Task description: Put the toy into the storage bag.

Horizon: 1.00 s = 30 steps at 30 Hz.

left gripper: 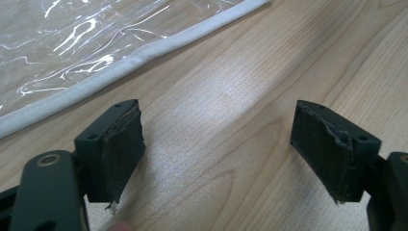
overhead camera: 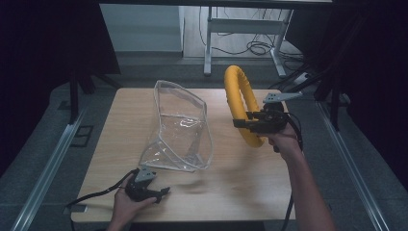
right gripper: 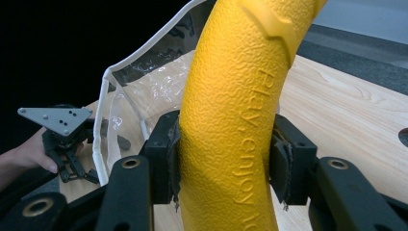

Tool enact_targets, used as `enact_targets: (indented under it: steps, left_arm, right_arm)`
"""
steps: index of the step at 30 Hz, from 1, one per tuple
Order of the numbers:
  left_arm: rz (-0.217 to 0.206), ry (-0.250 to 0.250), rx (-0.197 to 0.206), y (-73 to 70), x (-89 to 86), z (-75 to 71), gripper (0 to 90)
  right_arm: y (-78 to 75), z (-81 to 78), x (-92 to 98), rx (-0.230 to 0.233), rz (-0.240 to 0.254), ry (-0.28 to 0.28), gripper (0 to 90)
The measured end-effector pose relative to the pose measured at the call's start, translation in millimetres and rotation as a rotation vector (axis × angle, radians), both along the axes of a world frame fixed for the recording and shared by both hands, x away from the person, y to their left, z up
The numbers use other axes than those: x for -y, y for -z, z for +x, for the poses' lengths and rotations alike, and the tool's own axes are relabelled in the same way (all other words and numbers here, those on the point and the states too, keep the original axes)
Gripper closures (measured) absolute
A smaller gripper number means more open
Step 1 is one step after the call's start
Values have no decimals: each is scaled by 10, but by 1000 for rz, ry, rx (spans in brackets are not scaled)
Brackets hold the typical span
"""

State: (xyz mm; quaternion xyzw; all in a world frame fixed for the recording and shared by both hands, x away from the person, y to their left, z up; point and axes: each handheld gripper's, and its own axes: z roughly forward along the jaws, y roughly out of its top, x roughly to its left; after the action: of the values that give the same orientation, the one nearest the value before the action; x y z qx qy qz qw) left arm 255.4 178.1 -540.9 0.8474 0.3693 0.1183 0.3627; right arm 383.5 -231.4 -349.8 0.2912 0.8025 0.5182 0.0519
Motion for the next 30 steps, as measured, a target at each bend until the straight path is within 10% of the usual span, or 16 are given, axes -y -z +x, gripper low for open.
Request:
enact_targets:
  steps: [30]
  left_arm:
    - [2, 1, -2, 4, 3, 1, 190]
  right_arm:
    - [-108, -62, -178, 29, 114, -23, 519]
